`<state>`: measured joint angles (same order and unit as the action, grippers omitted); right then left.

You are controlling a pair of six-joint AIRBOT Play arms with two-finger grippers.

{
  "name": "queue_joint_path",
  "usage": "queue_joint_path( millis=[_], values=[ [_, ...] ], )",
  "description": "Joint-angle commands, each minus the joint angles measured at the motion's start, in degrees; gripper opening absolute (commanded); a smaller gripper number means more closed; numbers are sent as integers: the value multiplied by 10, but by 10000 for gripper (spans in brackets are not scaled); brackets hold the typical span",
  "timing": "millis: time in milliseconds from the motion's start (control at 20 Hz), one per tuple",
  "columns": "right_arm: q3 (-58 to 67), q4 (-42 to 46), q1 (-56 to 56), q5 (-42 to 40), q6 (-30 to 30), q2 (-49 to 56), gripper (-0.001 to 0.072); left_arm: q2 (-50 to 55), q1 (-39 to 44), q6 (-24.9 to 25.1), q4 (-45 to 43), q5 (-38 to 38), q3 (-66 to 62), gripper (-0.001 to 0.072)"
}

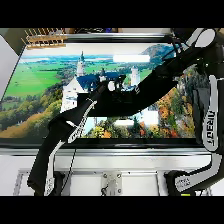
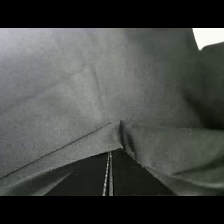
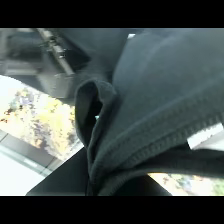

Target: Fold the clothes and pants, and hang the long-sleeved shirts on hangers.

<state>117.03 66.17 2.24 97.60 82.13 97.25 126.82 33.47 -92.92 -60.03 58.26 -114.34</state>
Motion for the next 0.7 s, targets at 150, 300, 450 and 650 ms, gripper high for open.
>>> queue_joint_path(
  millis=[150,300,450,650],
  values=[
    [6,7,45,3,9,-1,13,0,-3,1,16,6,4,3],
    [6,7,63,-1,14,-1,13,-27,-33,1,11,7,3,3],
    [6,6,82,-23,33,-1,13,-65,-82,2,11,19,3,3],
    [6,-35,110,-77,49,-1,14,-108,-158,28,11,59,3,3]
  ],
)
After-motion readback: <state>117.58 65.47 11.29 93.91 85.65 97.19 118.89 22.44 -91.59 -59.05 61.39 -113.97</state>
